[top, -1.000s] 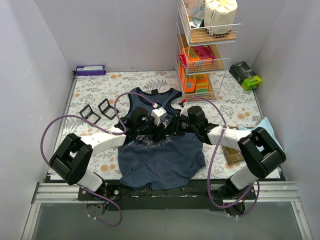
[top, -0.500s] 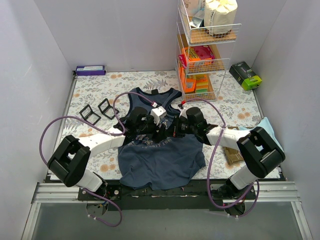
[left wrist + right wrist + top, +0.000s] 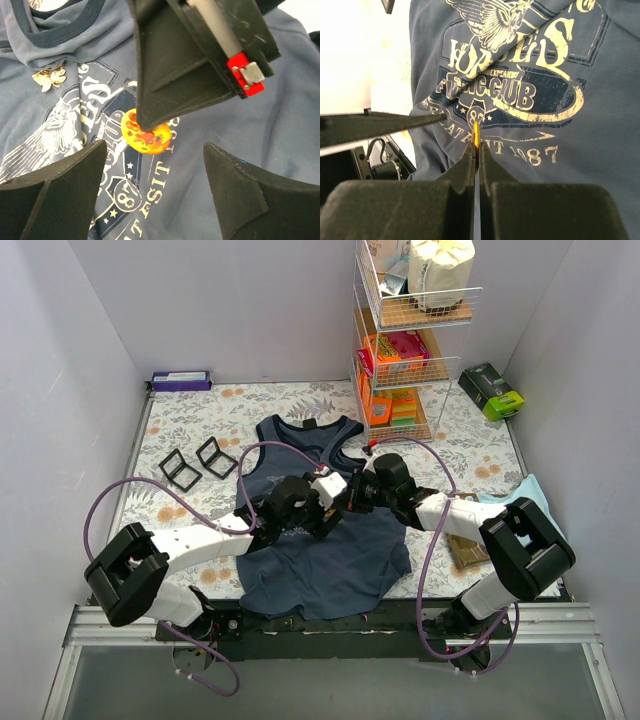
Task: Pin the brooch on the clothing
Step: Open the brooch.
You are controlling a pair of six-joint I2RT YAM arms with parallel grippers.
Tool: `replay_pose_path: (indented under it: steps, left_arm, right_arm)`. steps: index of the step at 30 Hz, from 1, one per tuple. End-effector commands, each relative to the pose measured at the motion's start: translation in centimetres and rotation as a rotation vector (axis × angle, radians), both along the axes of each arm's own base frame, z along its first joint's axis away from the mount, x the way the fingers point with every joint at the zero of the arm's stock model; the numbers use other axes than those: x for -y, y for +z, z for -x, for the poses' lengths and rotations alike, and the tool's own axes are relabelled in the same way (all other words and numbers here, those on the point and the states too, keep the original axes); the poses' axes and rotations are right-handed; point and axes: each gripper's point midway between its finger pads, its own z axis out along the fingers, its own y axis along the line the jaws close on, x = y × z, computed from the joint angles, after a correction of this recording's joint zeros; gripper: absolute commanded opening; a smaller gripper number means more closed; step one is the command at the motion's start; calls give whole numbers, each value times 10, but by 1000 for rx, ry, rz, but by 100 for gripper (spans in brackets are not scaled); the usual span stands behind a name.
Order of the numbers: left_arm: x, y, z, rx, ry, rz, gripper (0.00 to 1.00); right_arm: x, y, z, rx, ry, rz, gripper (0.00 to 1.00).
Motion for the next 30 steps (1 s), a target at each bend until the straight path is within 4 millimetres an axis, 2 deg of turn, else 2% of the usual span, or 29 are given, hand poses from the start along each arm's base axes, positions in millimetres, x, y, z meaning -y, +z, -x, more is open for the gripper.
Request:
replay_pose_path:
  steps: [1,10,11,20,23,28,30]
  left_arm:
    - [-10,4,-17,122,94,-91,74]
    - [-2,-15,-23,184,144,-214,57]
    - [1,-12,-23,198,149,-215,53]
    - [8,-4,-29,249,194,-198,51]
    - [7,2,-29,258,205,-176,47]
    - [9,4,-28,255,199,-164,31]
    - [9,4,-27,251,194,-161,27]
  right_arm:
    - [-9,33,-12,47,-30,-62,1]
    - [-10,38,-11,34,-40,-83,1]
    - [-10,38,-11,33,-40,-85,1]
    - [-8,34,-10,27,-49,-77,1]
    - [-9,33,-10,24,-47,-76,1]
    - [-9,31,-10,19,-48,-74,1]
    - [-8,31,-11,20,-54,-72,1]
